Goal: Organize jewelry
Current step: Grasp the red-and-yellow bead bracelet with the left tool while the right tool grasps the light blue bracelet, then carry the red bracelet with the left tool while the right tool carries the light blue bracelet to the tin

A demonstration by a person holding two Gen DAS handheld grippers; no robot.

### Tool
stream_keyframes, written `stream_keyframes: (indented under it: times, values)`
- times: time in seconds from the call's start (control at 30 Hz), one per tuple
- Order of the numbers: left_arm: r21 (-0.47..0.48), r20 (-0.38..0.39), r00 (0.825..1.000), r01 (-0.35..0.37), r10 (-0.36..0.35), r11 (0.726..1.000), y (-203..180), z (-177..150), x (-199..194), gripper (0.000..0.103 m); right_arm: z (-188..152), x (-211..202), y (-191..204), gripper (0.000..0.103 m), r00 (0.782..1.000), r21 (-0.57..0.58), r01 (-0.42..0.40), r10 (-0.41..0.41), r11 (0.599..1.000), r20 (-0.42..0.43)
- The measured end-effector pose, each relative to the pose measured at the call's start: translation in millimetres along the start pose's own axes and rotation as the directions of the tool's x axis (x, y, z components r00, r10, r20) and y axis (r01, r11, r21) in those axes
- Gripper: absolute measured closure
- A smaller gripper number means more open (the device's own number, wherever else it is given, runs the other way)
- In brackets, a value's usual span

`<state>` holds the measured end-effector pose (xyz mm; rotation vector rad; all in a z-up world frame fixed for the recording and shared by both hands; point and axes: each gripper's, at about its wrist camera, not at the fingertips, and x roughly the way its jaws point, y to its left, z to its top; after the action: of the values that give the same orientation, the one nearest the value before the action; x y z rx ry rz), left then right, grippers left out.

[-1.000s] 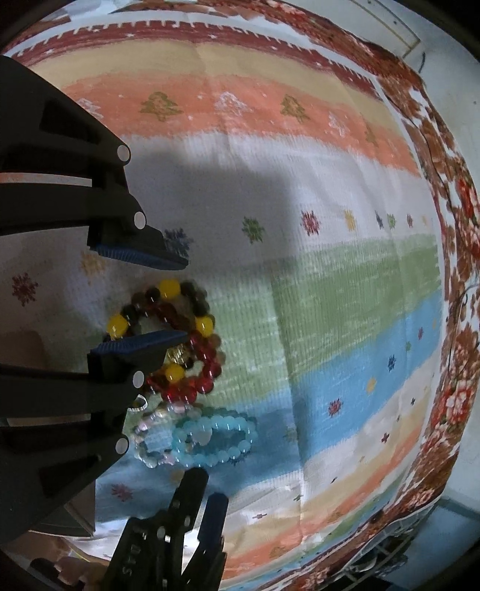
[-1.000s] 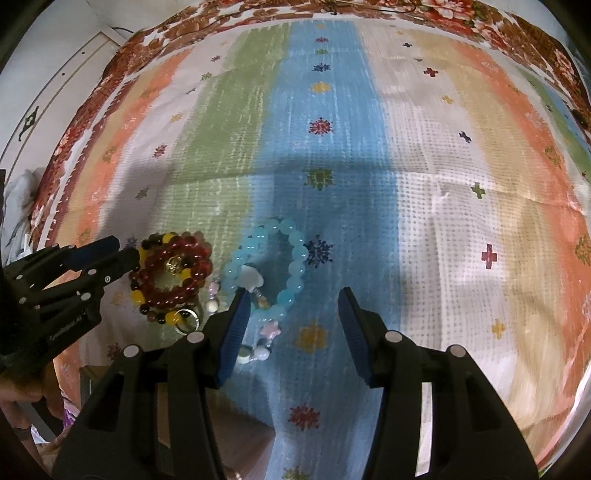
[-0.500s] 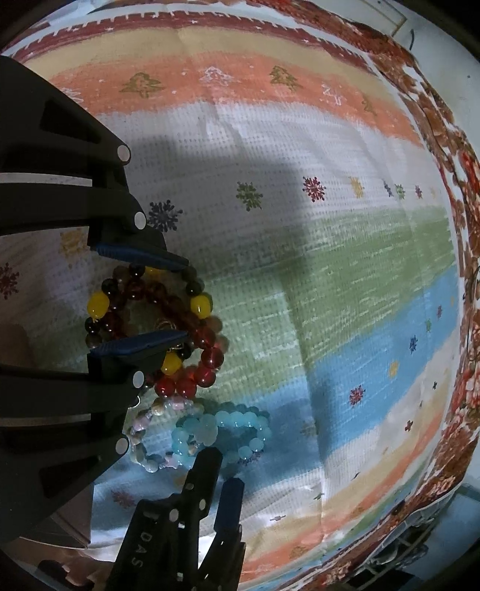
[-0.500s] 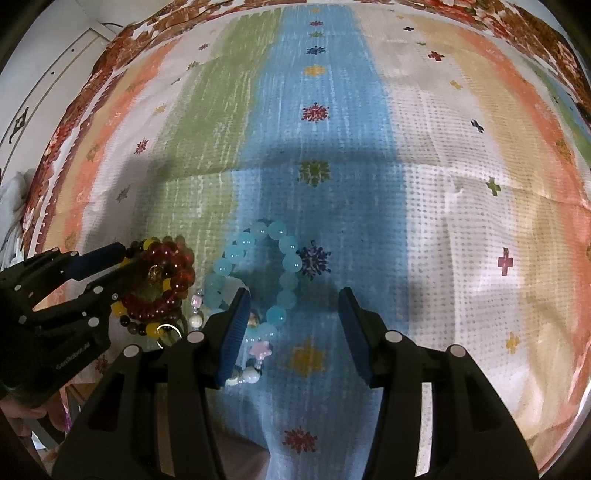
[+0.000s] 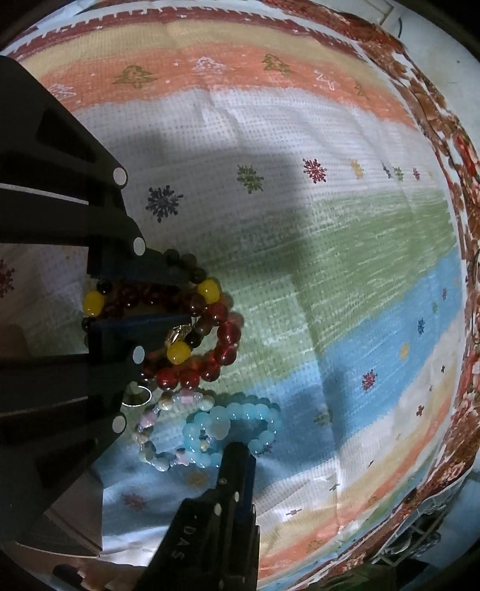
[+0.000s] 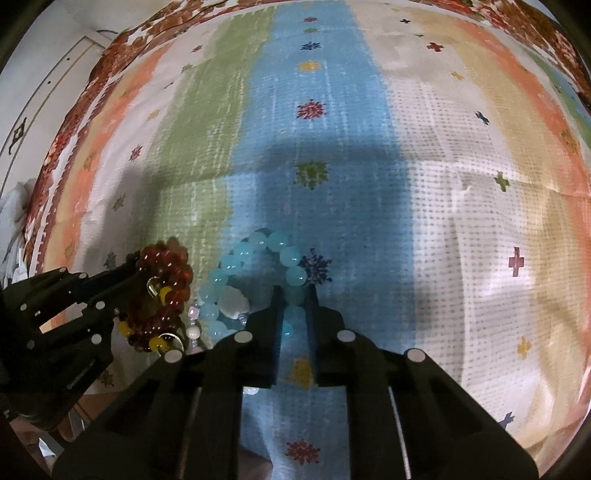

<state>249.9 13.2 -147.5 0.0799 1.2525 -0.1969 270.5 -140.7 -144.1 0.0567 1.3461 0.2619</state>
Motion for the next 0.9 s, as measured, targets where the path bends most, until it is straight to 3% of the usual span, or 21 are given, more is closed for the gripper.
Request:
stream_keyframes:
  times: [0.23,0.47,0.9]
  values:
    - [-0.043,0.036,0.999,0.037,-0.036,0.998,8,0,-17,0.090,1,-17,3,0.090,0.999,-0.016,-0.011,0.011,1.000,0.034]
    - [-0.077,0.104,0.994,0.039,-0.031,0.996,15,4,-42,0.090,2,-41,15,0.090,0.993,-0.078,0.063,-0.054,0.995,0.109]
    - [-0.096,0.154,0.988,0.046,-0.031,0.994,23,4,-69,0.090,-3,-67,34,0.090,0.987,-0.110,0.042,-0.024,0.993,0.157]
